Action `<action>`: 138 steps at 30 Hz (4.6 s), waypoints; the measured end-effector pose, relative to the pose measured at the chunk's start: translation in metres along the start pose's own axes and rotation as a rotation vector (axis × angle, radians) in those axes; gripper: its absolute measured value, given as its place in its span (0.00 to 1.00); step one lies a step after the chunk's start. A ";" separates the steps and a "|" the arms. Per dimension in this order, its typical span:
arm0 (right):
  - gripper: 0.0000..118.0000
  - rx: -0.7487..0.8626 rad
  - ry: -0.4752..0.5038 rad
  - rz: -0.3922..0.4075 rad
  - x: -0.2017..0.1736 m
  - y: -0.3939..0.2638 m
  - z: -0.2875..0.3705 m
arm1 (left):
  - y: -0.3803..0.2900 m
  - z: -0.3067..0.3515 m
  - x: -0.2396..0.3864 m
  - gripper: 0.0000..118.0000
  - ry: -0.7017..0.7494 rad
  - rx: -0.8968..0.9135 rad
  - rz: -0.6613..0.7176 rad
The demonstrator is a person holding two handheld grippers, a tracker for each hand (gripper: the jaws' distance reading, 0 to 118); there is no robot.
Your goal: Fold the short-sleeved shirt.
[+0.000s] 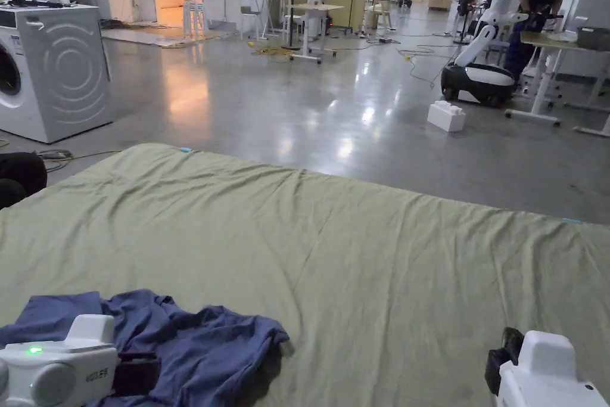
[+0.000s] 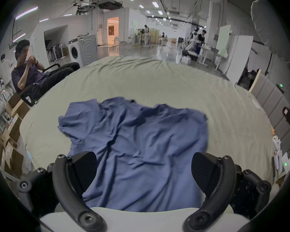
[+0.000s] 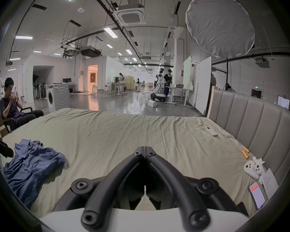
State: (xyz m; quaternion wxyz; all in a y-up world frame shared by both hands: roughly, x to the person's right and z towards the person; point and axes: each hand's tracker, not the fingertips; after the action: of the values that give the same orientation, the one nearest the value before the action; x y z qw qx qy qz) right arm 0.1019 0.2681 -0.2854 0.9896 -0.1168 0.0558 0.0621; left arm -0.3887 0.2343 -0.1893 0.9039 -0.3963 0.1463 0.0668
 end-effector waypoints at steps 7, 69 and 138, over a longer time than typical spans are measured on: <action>0.00 -0.035 0.010 0.009 -0.009 -0.008 -0.006 | -0.023 -0.044 -0.017 0.93 -0.026 -0.190 0.031; 0.00 0.099 -0.132 -0.054 0.083 0.027 0.058 | 0.149 0.101 0.272 0.04 -0.694 0.488 -0.222; 0.00 0.011 -0.092 -0.048 0.085 0.000 0.044 | 0.028 -0.050 0.226 0.67 -0.313 -0.018 -0.093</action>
State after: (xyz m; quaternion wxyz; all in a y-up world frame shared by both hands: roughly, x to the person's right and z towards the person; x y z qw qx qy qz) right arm 0.1902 0.2879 -0.2530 0.9930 -0.1096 0.0078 0.0433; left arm -0.1916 0.2180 -0.3125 0.9143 -0.3954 -0.0153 0.0869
